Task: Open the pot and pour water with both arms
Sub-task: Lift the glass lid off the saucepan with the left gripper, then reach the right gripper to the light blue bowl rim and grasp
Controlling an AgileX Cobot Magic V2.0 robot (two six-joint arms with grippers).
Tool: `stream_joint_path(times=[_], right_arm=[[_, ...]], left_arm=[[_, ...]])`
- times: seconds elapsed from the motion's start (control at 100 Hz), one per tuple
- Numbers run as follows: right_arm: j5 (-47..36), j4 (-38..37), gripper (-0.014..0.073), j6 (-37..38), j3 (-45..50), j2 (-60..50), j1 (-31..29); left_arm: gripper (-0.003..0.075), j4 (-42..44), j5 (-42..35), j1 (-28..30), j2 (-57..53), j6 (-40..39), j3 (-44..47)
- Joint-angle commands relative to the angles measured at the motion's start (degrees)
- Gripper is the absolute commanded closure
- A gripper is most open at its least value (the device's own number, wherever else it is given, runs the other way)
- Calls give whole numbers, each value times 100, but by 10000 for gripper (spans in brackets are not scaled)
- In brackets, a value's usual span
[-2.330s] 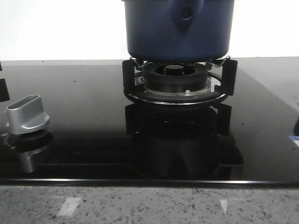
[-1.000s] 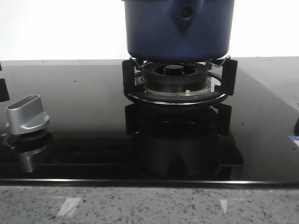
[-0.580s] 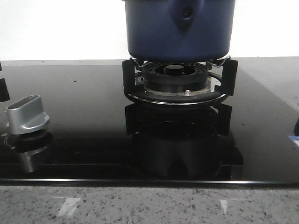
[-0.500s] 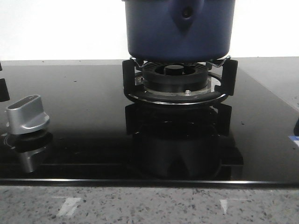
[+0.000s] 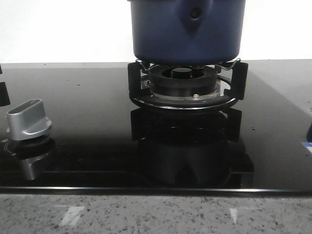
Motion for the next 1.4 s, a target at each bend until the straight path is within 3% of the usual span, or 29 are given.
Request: stream_joint_path(times=[0.0,1.39], right_arm=[[-389,76,296,-55,-173,166,-29],[-356,76,296,-55,-173,166,-29]], left_arm=[[427,-406,391,-39,-215,-71,-163],[405,-394,829,-39,-394,-112,-753]])
